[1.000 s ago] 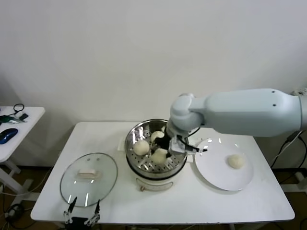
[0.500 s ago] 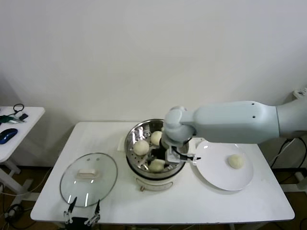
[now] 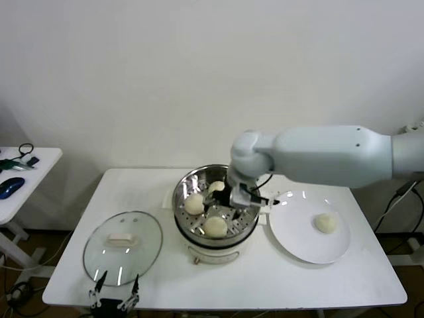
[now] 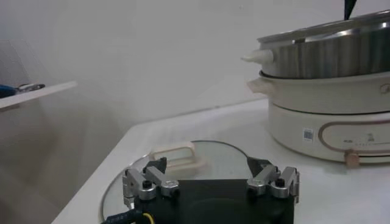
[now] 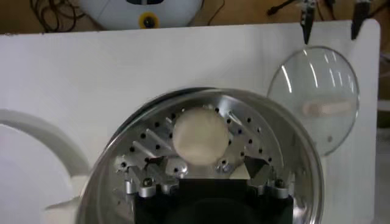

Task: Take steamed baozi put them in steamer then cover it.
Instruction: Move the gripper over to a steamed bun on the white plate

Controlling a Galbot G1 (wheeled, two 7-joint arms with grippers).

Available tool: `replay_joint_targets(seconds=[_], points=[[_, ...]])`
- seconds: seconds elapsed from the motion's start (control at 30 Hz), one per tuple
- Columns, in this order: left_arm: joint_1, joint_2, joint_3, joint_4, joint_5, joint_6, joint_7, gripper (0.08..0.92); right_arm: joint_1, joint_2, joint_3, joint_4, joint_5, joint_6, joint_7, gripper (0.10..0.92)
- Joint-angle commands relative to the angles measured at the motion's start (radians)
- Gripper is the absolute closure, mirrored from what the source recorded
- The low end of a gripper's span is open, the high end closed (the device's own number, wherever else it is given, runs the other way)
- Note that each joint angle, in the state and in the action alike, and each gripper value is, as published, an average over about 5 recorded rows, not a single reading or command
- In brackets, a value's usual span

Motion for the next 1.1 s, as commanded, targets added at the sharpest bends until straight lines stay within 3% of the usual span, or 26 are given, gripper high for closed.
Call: replay_joint_targets(seconds=[0.03, 0.2, 0.43, 0.77, 1.1], points=[[-0.007, 0.004, 0.000, 0.003, -0.004, 0.004, 0.000, 0.177, 0.225, -0.258, -0.210, -0.233, 0.437, -0.148, -0.151, 0.203], [-0.012, 0.008, -0.002, -0.004, -0.006, 0.008, 0.003, 0.177, 0.155, -0.434, -0.287, -0.295, 0.456, -0.277, -0.144, 0.203], [-0.012, 0.008, -0.006, -0.023, -0.009, 0.012, 0.013, 0.177, -0.188, -0.541, -0.037, -0.417, 0.305, -0.322, -0.121, 0.203], [-0.011, 0.002, -0.015, -0.031, -0.019, 0.016, 0.016, 0.177, -0.511, -0.493, 0.220, -0.548, 0.156, -0.339, -0.099, 0.203], [-0.006, -0.004, -0.018, -0.027, -0.019, 0.012, 0.015, 0.177, -0.643, -0.388, 0.322, -0.629, 0.113, -0.362, -0.062, 0.203]])
